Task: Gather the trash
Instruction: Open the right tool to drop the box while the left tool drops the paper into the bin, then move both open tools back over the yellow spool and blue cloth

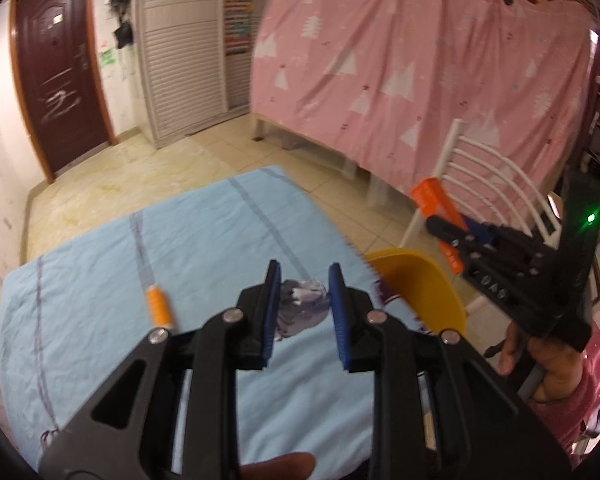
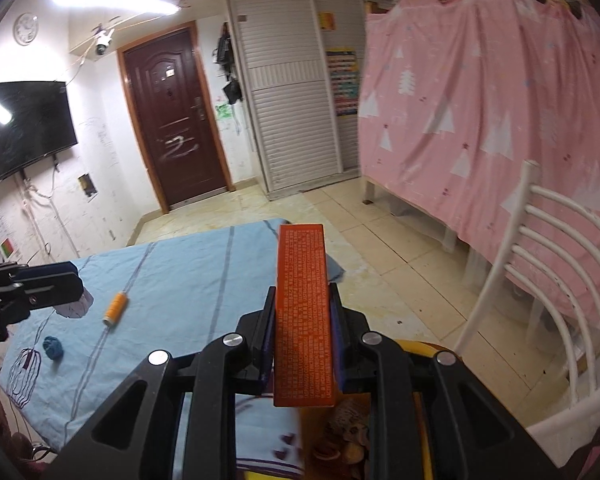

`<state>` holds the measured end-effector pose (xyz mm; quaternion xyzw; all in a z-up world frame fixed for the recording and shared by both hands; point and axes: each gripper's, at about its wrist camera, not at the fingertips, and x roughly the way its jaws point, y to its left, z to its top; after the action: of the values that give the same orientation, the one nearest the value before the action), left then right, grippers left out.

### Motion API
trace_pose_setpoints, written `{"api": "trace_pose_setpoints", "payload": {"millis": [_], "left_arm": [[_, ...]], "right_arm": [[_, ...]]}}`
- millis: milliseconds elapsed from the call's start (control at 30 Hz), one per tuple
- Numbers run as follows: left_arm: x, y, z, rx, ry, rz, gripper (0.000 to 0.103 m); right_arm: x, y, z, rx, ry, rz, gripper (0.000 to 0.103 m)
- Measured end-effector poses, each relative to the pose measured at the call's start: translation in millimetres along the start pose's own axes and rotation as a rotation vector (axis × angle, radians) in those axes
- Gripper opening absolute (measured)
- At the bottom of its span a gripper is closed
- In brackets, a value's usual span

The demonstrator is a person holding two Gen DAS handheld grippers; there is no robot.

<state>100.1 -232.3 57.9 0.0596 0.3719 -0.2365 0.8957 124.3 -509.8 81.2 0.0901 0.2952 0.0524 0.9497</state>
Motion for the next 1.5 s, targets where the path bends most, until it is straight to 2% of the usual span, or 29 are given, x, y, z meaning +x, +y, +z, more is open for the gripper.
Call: {"api": "trace_pose_setpoints", "payload": {"millis": [300,600,667,800,867,1000,1067,1133,1167,1367,1500], "left_arm": [[28,-58,19,0.075,0.015,-0.101,0.023],[63,-92,28,0.095,0.064,-0.182,0.023],[72,-99,32,0.095,0.074,-0.184,0.027],[90,-98,37,0.068,0.103,-0.183,0.044],[94,-97,38,0.061,0.106,-0.173,0.048],[99,-87,34,0.047,0.125,-0.156,0.049],[100,-82,33,0.034,0.132,-0.152,0.050],[100,-76,32,0.024,0.135,-0.144,0.050],[98,-73,31,0.017,0.134,-0.143,0.050],[85,-58,30,-0.007,0.112,-0.131,0.051],[72,-46,31,-0.023,0.090,-0.134,0.064]], "right_arm": [[-2,-40,-9,0.065,-0.002,-0.045,0.016],[3,-65,-16,0.119,0.013,-0.066,0.017],[4,-70,-18,0.131,0.016,-0.072,0.017],[6,-78,-22,0.148,0.026,-0.078,0.017],[7,-80,-24,0.151,0.032,-0.077,0.017],[10,-79,-28,0.152,0.046,-0.069,0.021],[14,-79,-27,0.149,0.053,-0.072,0.030],[16,-78,-27,0.148,0.057,-0.071,0.046],[16,-76,-27,0.146,0.056,-0.071,0.047],[18,-63,-26,0.129,0.059,-0.052,0.048],[22,-51,-22,0.108,0.064,-0.037,0.048]]}}
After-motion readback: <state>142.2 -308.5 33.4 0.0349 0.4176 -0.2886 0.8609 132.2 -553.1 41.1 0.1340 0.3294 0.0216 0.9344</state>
